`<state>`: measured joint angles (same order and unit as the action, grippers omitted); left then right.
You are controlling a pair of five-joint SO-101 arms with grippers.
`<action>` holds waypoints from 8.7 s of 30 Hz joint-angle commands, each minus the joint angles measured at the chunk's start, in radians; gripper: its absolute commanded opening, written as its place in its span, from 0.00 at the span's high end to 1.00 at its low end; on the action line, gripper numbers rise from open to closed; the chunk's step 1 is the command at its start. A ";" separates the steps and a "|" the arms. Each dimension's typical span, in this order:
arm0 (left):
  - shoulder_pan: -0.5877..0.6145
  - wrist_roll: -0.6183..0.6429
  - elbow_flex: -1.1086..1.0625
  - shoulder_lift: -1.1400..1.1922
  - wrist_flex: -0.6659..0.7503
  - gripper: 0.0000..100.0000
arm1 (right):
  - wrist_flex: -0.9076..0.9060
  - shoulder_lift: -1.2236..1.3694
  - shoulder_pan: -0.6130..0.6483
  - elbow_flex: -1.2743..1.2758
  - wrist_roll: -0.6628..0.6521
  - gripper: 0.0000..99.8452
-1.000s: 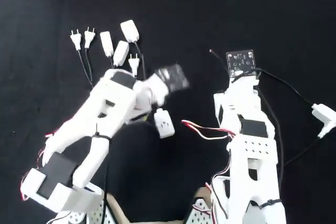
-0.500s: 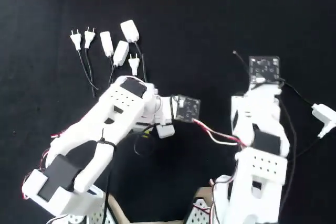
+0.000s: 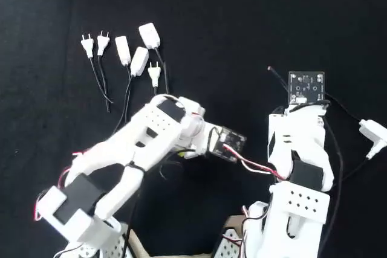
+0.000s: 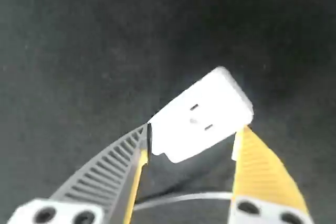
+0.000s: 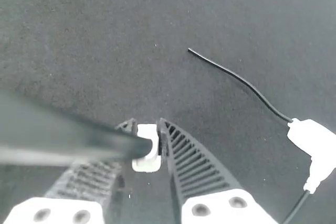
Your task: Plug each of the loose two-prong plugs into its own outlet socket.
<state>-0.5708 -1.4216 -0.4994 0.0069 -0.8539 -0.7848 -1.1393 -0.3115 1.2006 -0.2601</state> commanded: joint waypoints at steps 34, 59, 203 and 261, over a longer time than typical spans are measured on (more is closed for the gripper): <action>-0.104 0.164 0.079 0.129 -0.063 0.97 | 0.000 -0.027 -0.012 -0.002 -0.006 0.99; -0.051 0.282 -0.165 -0.086 0.362 0.74 | -0.003 -0.028 -0.094 -0.008 -0.028 0.99; 0.042 1.002 -0.093 -0.133 -0.138 0.97 | -0.040 -0.028 -0.049 -0.010 -0.028 0.99; 0.027 0.971 -0.035 -0.046 -0.187 0.91 | -0.043 -0.028 -0.049 -0.005 -0.023 0.99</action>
<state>-0.5048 -0.4350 -0.5884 0.0176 -0.9828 -0.8232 -1.1515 -0.3744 1.2037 -0.2816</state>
